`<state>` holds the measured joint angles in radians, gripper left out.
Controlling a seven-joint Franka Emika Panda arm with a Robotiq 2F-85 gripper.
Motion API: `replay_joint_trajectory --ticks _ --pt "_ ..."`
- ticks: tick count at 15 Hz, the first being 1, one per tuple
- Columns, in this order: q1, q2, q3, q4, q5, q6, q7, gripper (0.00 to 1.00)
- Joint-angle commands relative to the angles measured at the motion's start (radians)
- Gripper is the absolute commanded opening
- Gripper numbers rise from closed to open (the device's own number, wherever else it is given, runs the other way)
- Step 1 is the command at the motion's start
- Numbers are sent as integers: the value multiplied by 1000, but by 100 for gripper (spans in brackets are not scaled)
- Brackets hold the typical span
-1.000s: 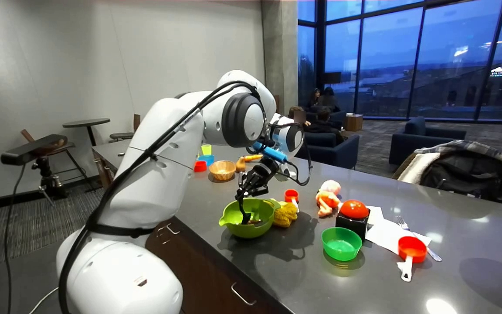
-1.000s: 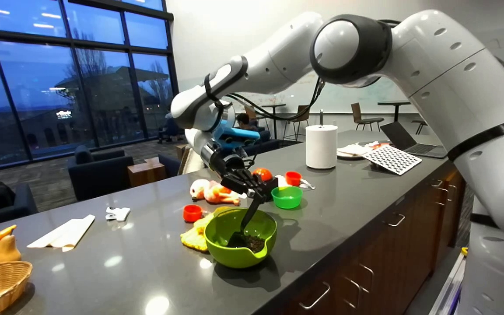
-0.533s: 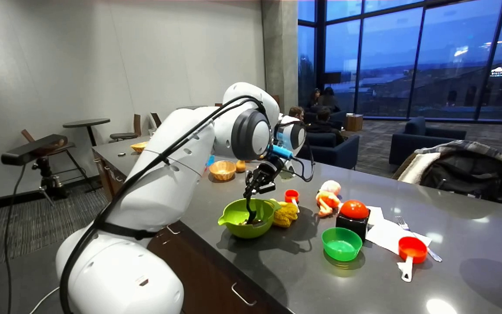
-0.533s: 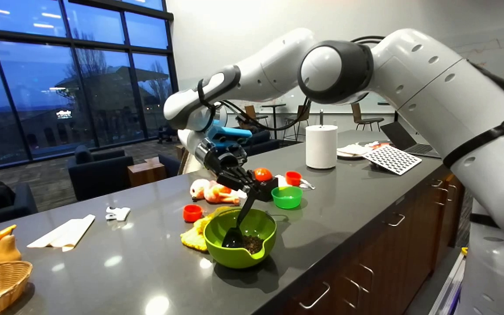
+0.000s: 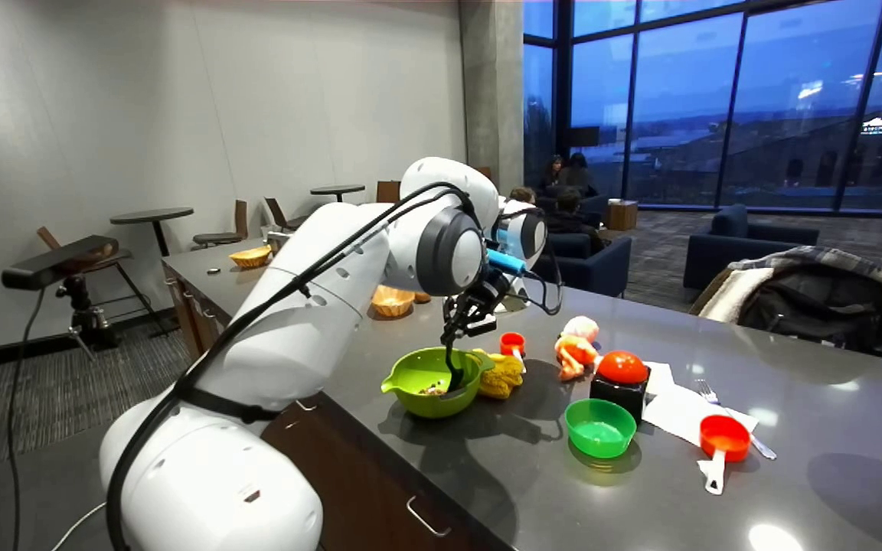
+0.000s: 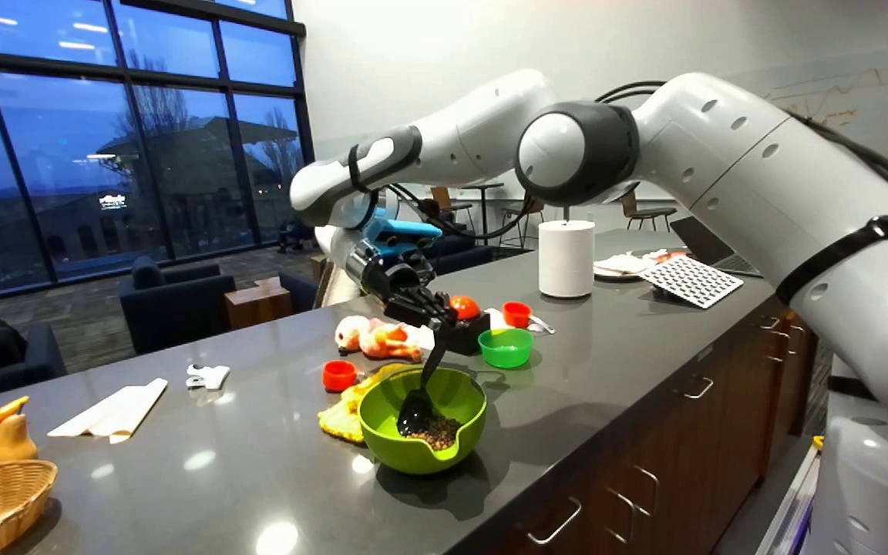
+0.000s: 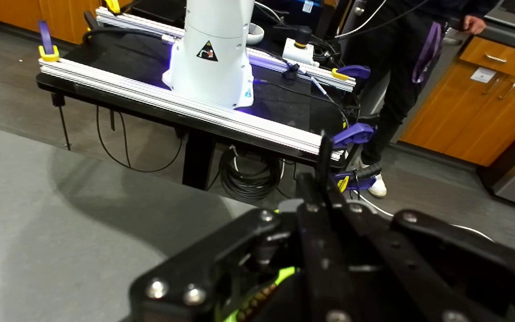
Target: Use the black spoon to stir in the green bowl
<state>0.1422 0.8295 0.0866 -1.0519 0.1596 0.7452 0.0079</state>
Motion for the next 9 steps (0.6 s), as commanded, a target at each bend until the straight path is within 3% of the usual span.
replay_joint_trajectory --ticks 1,9 --pt "-4 -1 -12 32 -7 -35 13 1" --pt "-18 -64 -31 -55 34 -23 69 1"
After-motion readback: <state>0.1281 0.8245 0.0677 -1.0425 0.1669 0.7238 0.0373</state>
